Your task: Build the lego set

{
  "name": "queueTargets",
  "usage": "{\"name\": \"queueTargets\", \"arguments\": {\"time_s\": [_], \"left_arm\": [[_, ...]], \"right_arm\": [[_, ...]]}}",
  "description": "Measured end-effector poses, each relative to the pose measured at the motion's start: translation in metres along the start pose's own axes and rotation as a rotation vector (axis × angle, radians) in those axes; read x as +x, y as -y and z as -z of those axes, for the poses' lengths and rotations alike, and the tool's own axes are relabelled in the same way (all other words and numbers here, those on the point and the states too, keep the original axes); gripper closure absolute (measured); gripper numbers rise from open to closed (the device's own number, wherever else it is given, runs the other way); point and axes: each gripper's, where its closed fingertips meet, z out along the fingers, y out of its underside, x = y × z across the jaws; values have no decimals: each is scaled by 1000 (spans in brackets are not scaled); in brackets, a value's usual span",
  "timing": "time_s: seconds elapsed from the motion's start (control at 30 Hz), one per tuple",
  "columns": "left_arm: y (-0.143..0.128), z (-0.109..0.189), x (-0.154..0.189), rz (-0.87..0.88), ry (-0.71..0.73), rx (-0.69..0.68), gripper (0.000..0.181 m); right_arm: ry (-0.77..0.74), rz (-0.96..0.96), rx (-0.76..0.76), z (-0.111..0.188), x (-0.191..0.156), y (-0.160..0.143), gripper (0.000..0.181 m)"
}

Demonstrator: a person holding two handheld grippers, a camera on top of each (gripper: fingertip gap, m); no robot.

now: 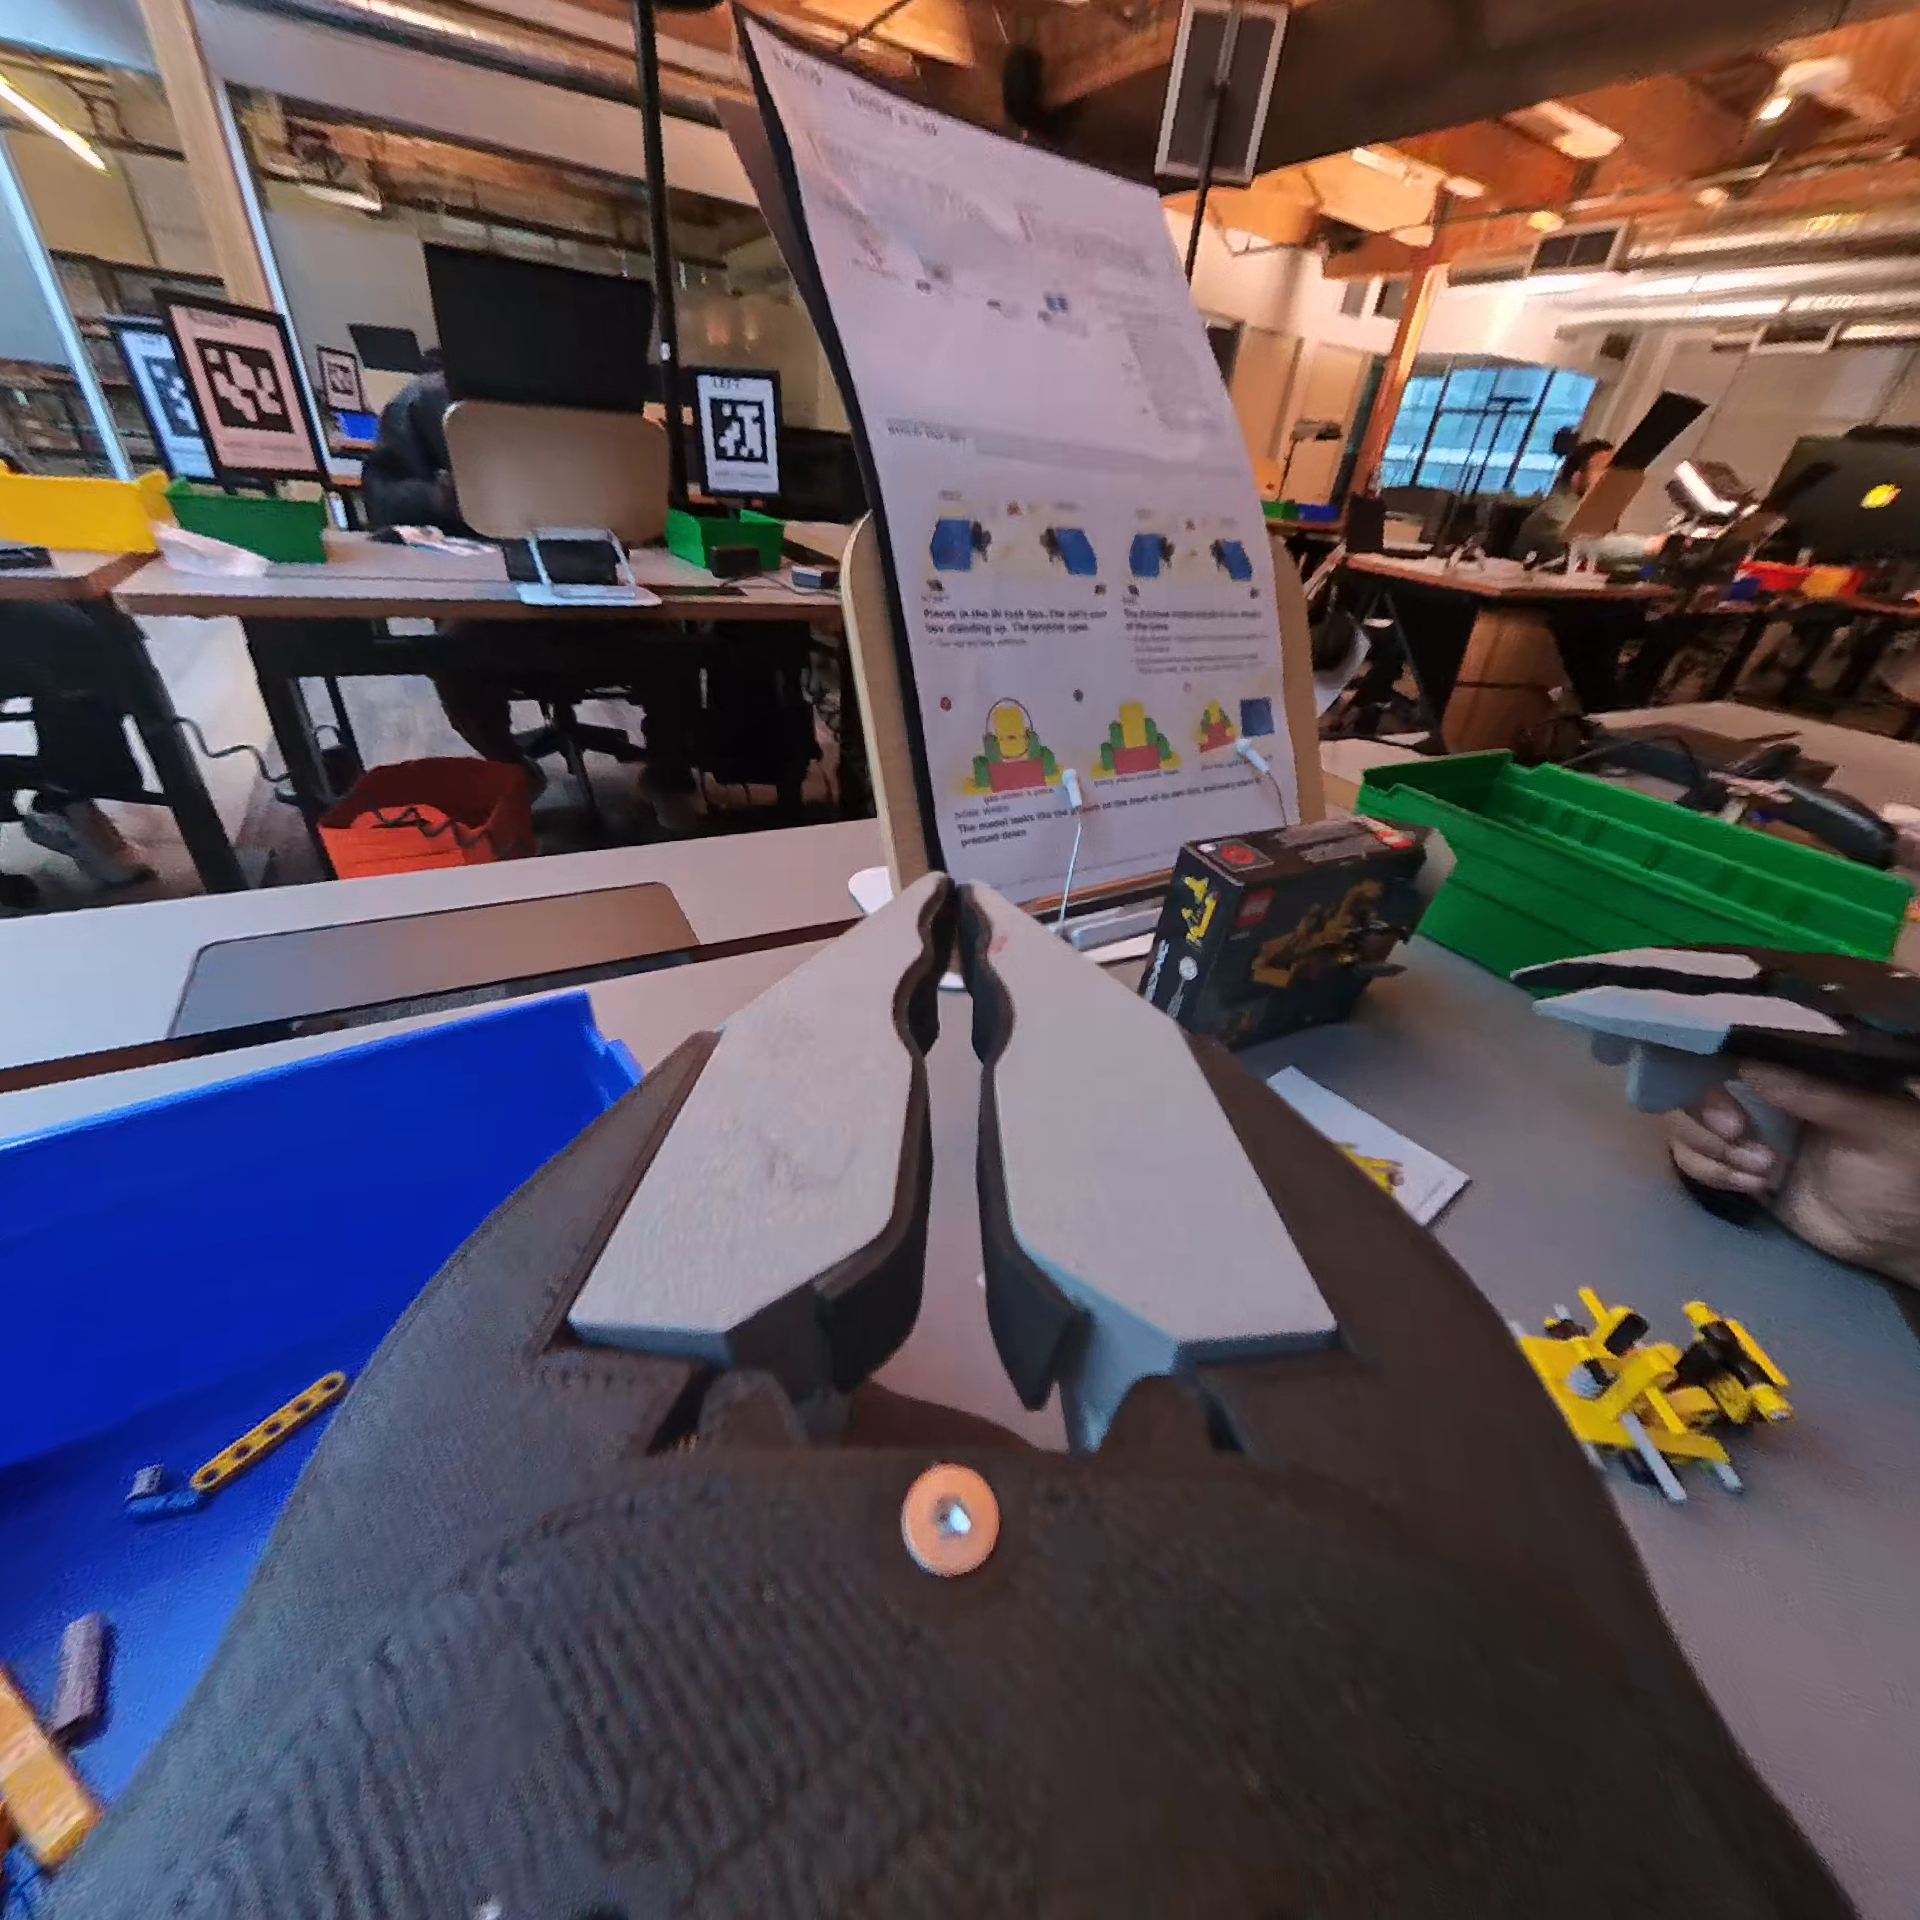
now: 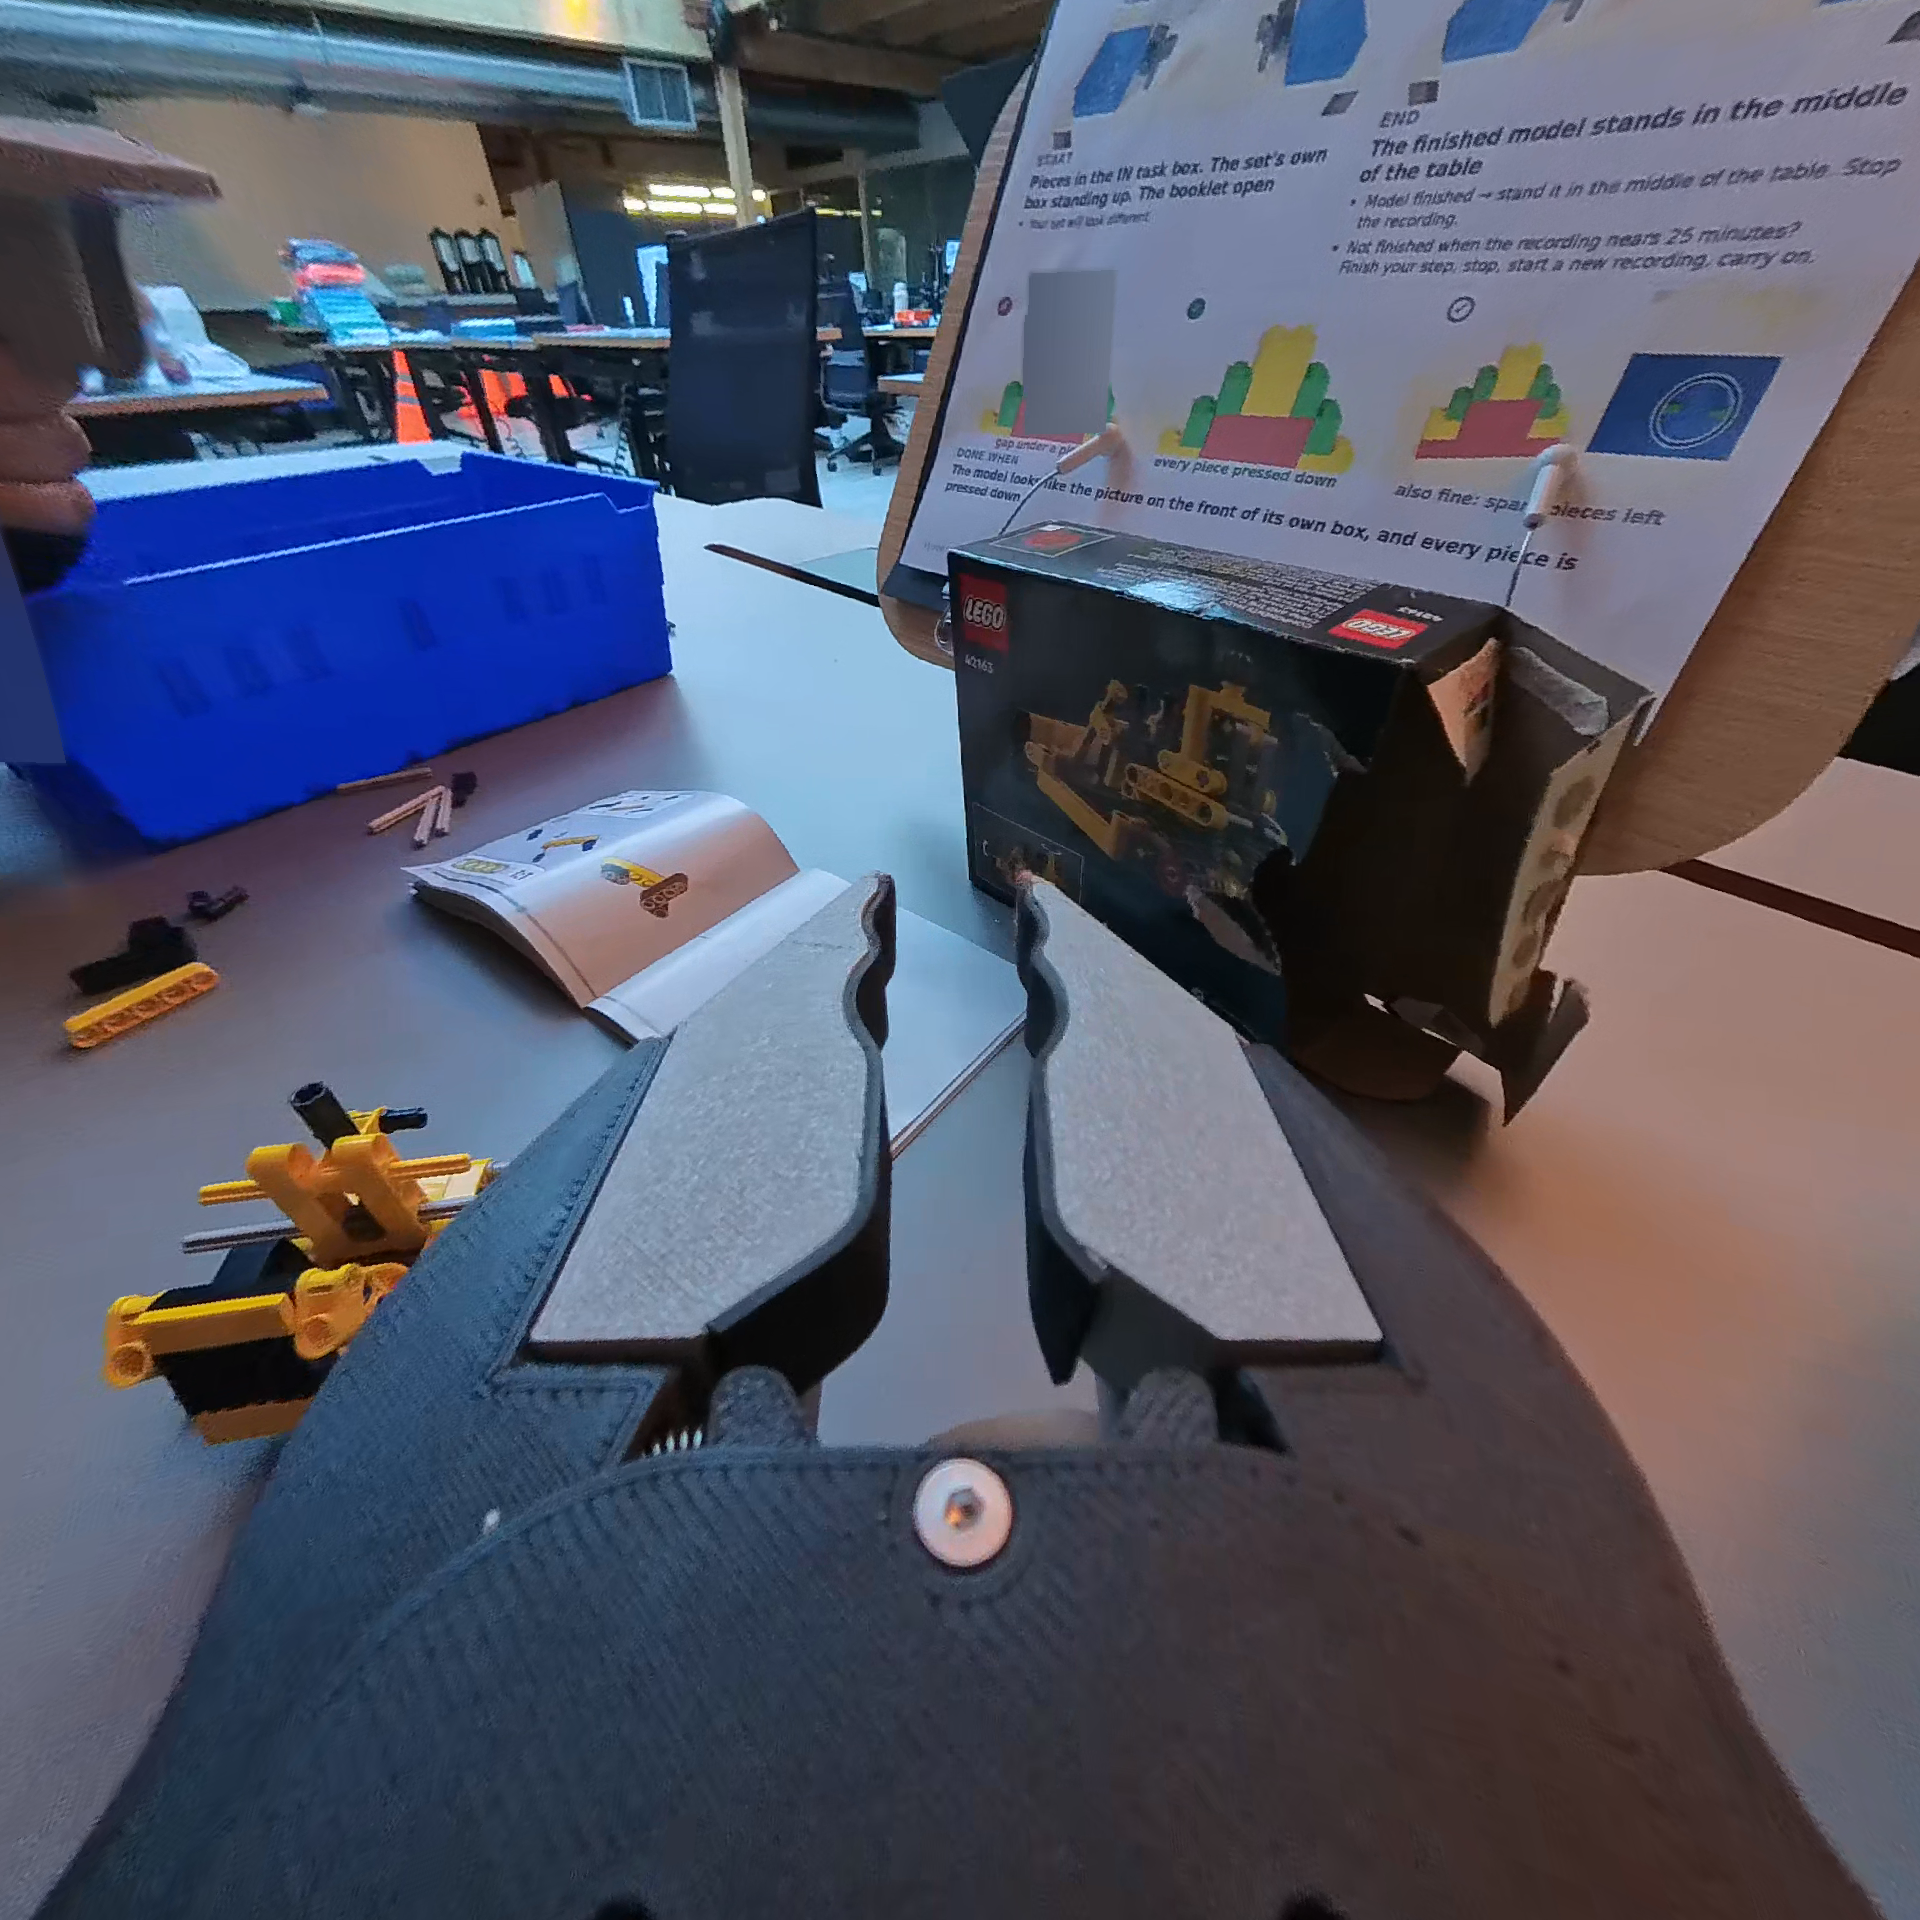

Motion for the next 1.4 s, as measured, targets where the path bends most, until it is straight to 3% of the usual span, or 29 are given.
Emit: {"name": "queueTargets", "arguments": {"time_s": [0.13, 0.4, 0.67, 0.97, 1.07, 1.23, 1.4], "left_arm": [[-4, 1, 15, -13, -87, -8, 178], [-18, -8, 18, -4, -77, -40, 180], [-27, -12, 18, -115, -21, -74, 180], [-12, -5, 17, -133, -8, -14, 181], [6, 8, -12, -174, 98, 6, 181], [21, 49, -80, -132, 257, -150, 181], [-13, 50, -115, -250, 291, -492, 181]], "right_arm": [[9, 1, -1, -3, 0, 0, 161], [23, 0, -4, -3, -1, 0, 163], [35, 7, -11, -4, -4, -1, 165], [34, 4, -34, -6, -3, -4, 166], [27, 6, -27, -5, -2, -3, 166], [2, 9, 15, -1, 1, 2, 166], [-21, 27, 13, -1, 2, 2, 166]]}}
